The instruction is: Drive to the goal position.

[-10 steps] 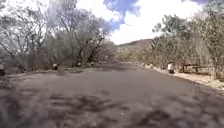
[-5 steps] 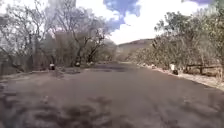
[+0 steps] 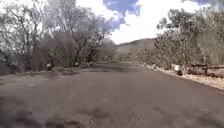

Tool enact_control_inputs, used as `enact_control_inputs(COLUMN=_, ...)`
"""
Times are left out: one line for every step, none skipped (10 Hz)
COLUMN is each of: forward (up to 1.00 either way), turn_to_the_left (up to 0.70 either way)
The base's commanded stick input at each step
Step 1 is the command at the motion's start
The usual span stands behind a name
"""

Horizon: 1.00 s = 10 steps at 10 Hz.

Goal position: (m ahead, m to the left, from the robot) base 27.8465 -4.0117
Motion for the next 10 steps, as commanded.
enact_control_inputs(forward=0.7, turn_to_the_left=0.0)
enact_control_inputs(forward=0.7, turn_to_the_left=0.0)
enact_control_inputs(forward=0.7, turn_to_the_left=0.0)
enact_control_inputs(forward=0.7, turn_to_the_left=0.0)
enact_control_inputs(forward=0.7, turn_to_the_left=0.0)
enact_control_inputs(forward=0.7, turn_to_the_left=0.0)
enact_control_inputs(forward=0.7, turn_to_the_left=0.0)
enact_control_inputs(forward=0.7, turn_to_the_left=0.0)
enact_control_inputs(forward=0.7, turn_to_the_left=0.0)
enact_control_inputs(forward=0.7, turn_to_the_left=0.0)
